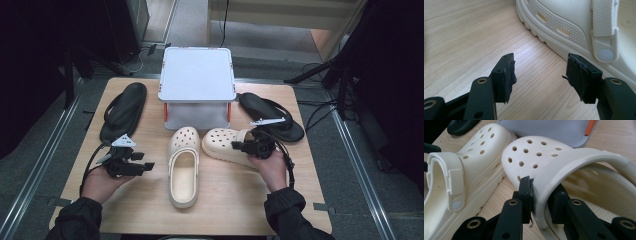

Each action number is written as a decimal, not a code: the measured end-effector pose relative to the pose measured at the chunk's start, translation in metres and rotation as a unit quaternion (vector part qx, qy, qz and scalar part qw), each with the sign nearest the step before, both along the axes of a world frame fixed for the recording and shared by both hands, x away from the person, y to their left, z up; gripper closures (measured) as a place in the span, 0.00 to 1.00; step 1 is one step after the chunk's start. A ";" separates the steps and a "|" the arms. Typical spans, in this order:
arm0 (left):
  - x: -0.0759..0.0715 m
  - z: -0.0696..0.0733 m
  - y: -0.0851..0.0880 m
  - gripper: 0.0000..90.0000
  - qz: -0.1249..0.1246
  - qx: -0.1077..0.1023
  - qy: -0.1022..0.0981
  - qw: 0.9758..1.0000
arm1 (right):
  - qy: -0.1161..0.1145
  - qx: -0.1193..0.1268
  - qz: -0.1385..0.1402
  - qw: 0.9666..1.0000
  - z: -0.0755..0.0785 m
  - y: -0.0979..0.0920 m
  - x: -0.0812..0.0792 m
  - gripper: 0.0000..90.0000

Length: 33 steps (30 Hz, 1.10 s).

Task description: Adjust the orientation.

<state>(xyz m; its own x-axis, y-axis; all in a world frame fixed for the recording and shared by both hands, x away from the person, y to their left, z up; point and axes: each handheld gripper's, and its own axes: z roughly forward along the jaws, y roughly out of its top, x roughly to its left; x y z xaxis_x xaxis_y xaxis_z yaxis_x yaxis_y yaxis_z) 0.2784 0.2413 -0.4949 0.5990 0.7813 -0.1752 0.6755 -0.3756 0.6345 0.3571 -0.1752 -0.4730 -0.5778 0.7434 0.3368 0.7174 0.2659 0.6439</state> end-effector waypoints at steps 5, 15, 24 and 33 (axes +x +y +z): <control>0.000 0.000 0.000 0.45 0.002 -0.001 0.000 1.000 | -0.005 0.003 -0.001 1.000 -0.001 0.000 0.000 0.82; 0.001 0.000 -0.002 0.45 -0.001 -0.002 -0.002 1.000 | -0.025 -0.014 0.007 1.000 0.001 0.001 -0.002 0.74; 0.000 0.000 0.000 0.45 0.001 -0.001 -0.003 1.000 | -0.051 -0.023 0.008 0.998 0.015 -0.010 -0.014 0.66; 0.000 0.000 -0.001 0.45 0.000 0.000 -0.005 1.000 | -0.068 -0.022 0.007 0.997 0.026 -0.035 -0.027 0.96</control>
<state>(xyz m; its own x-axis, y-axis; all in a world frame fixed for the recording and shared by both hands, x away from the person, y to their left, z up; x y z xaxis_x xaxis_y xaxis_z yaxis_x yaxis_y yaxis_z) 0.2785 0.2408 -0.4946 0.6007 0.7814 -0.1691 0.6694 -0.3759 0.6408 0.3304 -0.2105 -0.4474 -0.6262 0.7476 0.2213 0.6201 0.3056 0.7225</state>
